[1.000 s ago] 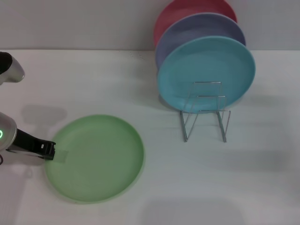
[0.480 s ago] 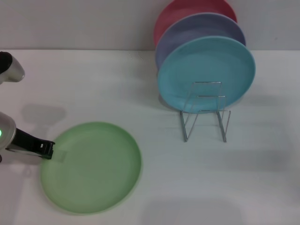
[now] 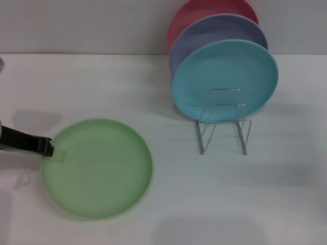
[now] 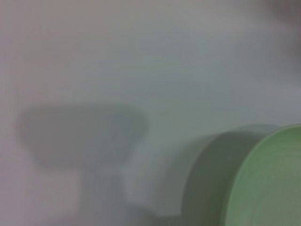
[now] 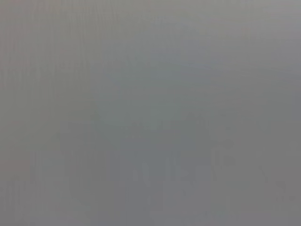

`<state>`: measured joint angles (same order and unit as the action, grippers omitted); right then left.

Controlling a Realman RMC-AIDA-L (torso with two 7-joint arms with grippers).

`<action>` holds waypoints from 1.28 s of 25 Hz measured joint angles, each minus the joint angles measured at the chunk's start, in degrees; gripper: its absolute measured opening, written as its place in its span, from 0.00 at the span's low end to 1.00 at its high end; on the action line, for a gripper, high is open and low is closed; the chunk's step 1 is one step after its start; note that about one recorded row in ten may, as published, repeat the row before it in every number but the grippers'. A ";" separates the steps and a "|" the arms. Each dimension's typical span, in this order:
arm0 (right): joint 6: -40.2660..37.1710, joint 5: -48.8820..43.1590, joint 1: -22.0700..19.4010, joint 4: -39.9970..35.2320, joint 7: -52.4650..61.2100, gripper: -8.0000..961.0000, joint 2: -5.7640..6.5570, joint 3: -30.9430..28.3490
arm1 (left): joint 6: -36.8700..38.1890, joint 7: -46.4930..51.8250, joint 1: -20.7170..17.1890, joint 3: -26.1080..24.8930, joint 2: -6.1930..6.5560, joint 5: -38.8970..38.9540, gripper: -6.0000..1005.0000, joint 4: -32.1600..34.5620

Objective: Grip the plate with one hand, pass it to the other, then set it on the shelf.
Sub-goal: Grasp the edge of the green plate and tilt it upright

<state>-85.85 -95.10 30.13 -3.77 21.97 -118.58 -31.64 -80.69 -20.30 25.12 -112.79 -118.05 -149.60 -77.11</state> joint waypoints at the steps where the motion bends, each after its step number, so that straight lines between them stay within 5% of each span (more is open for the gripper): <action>1: 0.01 0.00 0.01 0.03 0.00 0.77 -0.03 0.00 | 0.00 0.00 0.00 0.00 0.00 0.00 0.04 0.00; 10: 0.12 0.01 -0.02 -0.04 0.00 0.77 -0.08 -0.07 | 3.49 -6.87 -0.82 -6.60 -0.08 7.85 0.04 -0.97; 20: 0.14 0.07 -0.82 0.10 0.00 0.77 -0.17 -0.09 | 26.56 -15.62 -6.45 -3.82 -0.36 16.47 0.04 1.13; 27: 0.24 0.10 -1.24 0.10 0.00 0.77 -0.17 -0.01 | 46.68 -39.68 -11.31 1.36 -0.42 41.71 0.04 7.07; 32: 0.59 0.10 -1.23 0.12 0.00 0.77 -0.16 0.36 | 49.49 -62.35 -11.23 2.29 -0.52 64.36 0.04 13.47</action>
<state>-85.26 -95.00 28.90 -3.65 21.97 -118.74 -31.28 -31.20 -82.65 13.89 -110.50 -118.58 -85.24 -63.64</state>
